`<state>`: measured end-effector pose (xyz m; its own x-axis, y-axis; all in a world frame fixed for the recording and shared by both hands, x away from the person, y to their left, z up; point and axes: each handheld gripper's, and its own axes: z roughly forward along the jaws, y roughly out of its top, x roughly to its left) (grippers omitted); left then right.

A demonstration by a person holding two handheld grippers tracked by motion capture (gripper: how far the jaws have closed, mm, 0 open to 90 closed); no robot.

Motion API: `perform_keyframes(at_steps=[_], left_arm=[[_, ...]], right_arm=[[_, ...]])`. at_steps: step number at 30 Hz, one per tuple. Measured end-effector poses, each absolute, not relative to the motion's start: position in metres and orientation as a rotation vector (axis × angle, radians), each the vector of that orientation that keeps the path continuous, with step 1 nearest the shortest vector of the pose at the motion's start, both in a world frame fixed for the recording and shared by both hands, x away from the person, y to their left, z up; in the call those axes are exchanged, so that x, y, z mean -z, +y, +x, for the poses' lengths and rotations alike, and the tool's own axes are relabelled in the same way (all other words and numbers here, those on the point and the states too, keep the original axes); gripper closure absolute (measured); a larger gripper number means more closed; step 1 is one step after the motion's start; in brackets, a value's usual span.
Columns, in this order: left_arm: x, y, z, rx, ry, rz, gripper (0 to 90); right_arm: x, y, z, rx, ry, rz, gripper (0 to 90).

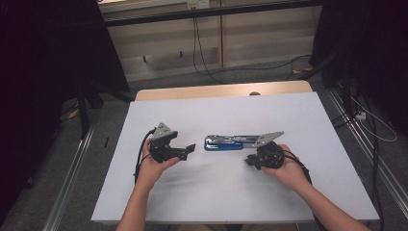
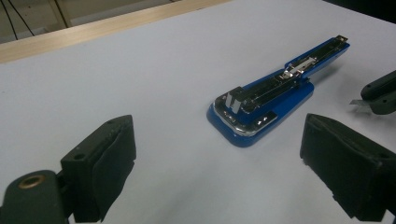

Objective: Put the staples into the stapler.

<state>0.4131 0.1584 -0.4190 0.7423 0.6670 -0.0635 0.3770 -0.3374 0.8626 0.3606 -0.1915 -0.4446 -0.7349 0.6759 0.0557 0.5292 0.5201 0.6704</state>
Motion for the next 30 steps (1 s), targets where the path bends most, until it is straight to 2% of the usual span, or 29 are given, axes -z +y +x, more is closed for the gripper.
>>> perform_keyframes(at_steps=[15,30], left_arm=[[0.420,0.162,0.411,-0.364,0.805,1.964,10.6],[0.422,0.162,0.411,-0.356,0.817,1.972,10.5]], right_arm=[[0.421,-0.189,0.382,-1.123,2.566,0.957,79.3],[0.414,-0.186,0.395,-1.167,2.577,0.903,79.3]])
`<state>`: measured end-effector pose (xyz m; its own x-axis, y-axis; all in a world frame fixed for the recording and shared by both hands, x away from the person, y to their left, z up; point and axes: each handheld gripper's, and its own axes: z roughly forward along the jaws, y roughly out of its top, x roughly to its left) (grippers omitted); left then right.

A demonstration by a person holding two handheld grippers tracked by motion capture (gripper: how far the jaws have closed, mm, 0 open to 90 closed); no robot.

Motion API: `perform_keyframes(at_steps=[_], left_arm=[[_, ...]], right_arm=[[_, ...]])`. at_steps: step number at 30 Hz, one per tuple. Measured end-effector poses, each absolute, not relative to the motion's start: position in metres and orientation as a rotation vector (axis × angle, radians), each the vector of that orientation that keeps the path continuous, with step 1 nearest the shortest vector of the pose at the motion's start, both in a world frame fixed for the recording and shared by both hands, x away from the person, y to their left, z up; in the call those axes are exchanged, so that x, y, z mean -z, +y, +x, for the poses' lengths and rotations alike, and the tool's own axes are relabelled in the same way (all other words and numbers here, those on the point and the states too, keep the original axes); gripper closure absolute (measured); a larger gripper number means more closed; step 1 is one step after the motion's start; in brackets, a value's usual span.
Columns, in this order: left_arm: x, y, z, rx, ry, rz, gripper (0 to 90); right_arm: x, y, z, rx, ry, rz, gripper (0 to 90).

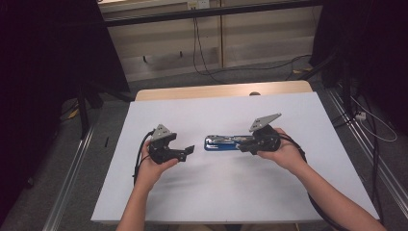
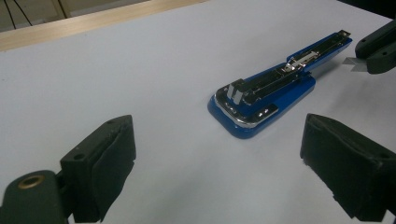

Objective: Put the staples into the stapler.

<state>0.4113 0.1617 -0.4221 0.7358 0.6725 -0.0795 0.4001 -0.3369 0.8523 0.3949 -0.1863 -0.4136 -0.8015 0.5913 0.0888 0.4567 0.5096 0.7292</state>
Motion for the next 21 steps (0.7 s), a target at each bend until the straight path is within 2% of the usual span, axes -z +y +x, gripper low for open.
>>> perform_keyframes(at_steps=[21], left_arm=[[0.421,0.164,0.411,-0.350,0.817,1.957,10.5]], right_arm=[[0.399,-0.176,0.413,-1.175,2.611,0.784,79.3]])
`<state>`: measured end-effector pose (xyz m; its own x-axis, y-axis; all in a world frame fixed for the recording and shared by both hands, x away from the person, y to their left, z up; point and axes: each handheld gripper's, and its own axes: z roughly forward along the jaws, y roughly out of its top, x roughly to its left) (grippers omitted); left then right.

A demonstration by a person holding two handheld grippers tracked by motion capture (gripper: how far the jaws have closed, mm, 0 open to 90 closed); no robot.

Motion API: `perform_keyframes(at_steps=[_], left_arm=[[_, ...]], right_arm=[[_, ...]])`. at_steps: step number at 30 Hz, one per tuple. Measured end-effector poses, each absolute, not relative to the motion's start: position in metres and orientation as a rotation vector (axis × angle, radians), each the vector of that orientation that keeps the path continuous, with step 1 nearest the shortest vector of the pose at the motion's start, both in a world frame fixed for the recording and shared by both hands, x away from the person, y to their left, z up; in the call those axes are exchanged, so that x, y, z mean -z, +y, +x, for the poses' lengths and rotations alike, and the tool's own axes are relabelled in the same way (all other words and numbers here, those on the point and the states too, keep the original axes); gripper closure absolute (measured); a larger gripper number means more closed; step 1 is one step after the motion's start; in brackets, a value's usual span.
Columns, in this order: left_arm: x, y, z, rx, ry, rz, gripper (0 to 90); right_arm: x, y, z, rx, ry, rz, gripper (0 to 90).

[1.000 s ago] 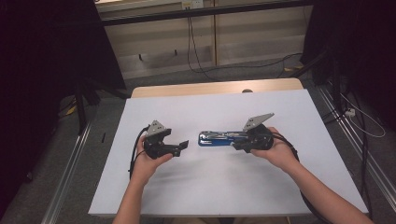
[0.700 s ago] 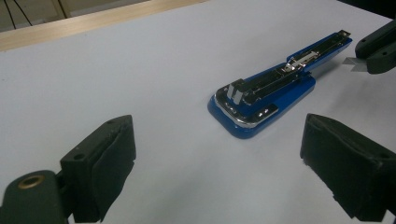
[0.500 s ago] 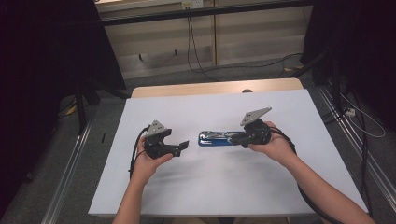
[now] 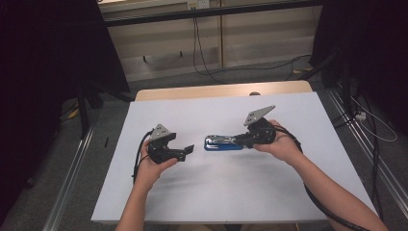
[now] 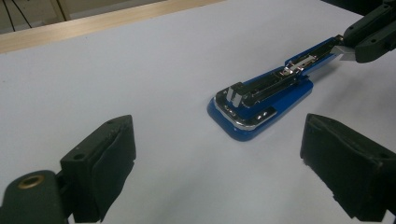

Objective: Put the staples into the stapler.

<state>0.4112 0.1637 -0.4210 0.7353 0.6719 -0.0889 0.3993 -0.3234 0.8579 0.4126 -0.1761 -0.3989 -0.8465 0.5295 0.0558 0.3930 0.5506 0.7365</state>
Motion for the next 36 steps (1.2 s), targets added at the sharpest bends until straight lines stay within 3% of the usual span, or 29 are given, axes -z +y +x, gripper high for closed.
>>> perform_keyframes(at_steps=[36], left_arm=[[0.421,0.166,0.412,-0.355,0.821,1.956,10.6]], right_arm=[[0.397,-0.162,0.454,-1.185,2.697,0.564,79.3]])
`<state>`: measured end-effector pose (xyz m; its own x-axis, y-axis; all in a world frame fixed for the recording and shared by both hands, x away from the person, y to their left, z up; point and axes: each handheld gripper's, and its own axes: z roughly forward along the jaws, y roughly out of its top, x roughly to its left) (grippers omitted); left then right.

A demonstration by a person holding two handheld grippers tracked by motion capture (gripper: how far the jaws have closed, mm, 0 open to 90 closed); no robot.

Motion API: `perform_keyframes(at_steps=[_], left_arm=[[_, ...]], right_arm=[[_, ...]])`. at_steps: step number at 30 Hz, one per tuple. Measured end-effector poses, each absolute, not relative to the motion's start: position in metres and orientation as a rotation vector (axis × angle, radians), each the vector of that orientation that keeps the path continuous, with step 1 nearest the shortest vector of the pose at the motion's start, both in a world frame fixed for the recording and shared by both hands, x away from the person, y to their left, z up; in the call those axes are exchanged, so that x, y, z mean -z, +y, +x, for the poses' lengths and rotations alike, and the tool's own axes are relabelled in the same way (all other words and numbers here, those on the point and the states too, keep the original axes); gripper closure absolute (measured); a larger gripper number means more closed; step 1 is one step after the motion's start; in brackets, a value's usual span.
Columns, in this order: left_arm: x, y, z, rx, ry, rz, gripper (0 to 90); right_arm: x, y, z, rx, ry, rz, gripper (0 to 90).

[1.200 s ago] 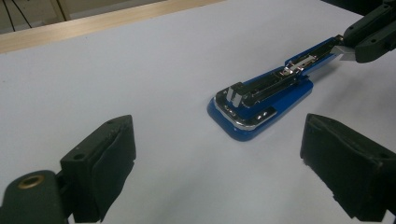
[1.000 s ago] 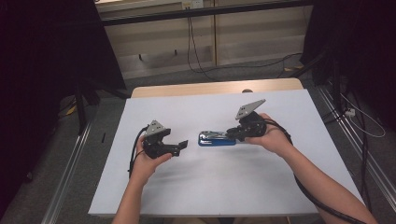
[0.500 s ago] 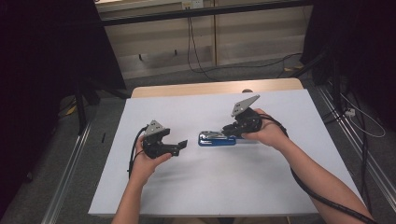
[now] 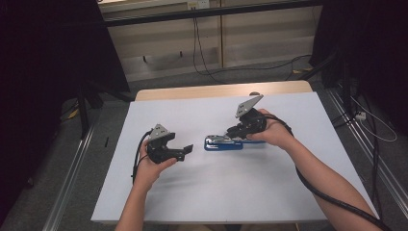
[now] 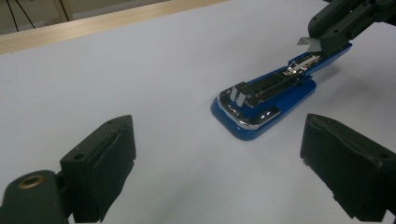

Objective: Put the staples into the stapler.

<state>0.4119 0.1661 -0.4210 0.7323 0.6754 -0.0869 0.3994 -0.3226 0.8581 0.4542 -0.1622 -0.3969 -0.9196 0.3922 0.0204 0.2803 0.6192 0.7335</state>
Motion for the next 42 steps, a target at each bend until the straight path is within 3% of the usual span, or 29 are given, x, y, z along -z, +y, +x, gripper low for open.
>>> perform_keyframes(at_steps=[42], left_arm=[[0.424,0.167,0.414,-0.343,0.834,1.965,10.3]], right_arm=[[0.400,-0.145,0.479,-1.204,2.750,0.422,79.3]])
